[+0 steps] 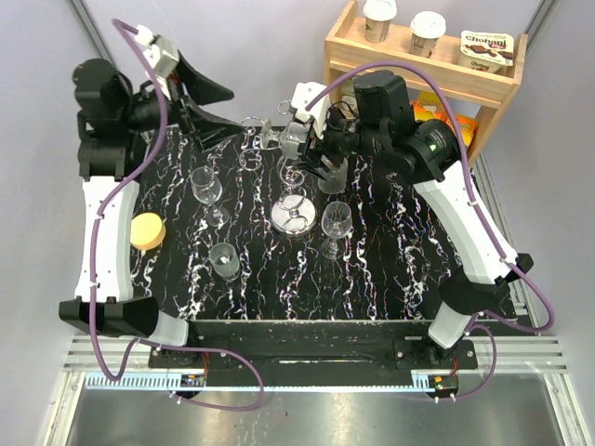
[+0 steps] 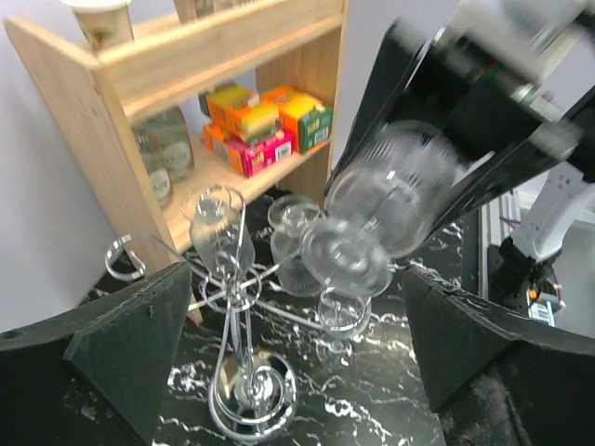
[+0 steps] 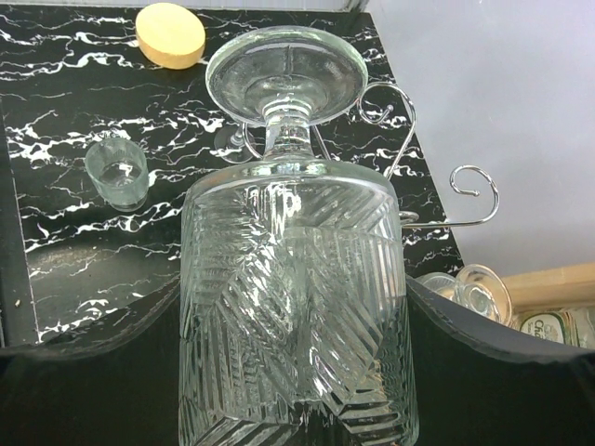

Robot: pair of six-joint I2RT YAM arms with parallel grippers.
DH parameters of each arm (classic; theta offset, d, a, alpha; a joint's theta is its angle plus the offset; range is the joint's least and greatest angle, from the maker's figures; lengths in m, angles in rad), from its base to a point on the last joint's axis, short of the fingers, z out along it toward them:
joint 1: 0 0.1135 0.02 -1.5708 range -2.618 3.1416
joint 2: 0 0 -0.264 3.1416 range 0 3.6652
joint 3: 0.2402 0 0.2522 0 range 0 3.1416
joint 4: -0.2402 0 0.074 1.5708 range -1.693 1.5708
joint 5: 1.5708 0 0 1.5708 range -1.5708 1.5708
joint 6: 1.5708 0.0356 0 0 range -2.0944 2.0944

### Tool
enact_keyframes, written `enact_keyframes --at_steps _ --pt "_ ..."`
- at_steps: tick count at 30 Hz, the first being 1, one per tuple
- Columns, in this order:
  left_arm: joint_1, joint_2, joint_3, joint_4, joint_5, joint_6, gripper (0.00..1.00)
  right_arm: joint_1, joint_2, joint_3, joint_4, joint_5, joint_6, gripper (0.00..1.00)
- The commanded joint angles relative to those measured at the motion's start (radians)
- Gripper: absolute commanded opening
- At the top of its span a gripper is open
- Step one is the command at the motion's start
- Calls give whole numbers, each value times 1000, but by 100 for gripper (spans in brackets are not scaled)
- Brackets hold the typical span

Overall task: Place the wine glass upside down on the wine glass rack
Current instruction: Turn the wine glass upside down at the wine rack.

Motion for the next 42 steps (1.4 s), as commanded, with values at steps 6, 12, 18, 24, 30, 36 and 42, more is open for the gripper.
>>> enact_keyframes --at_steps 6,12,18,24,30,36,42 --pt "-78 -54 -174 -81 49 295 99 2 -17 81 70 -78 48 0" --pt "-108 -76 -192 -81 46 313 99 4 -14 65 67 -70 35 0" --pt "-115 -85 -212 -81 68 329 99 2 -26 36 70 -110 30 0" --pt "-144 -76 -215 -81 90 376 99 4 -6 54 19 -162 3 0" --pt "-155 -53 -195 -81 92 391 99 4 9 61 12 -177 -11 0" --pt "-164 -59 -212 -81 102 398 88 2 17 58 12 -183 -16 0" --pt "-164 -65 -229 -81 107 405 71 2 11 58 24 -174 -14 0"
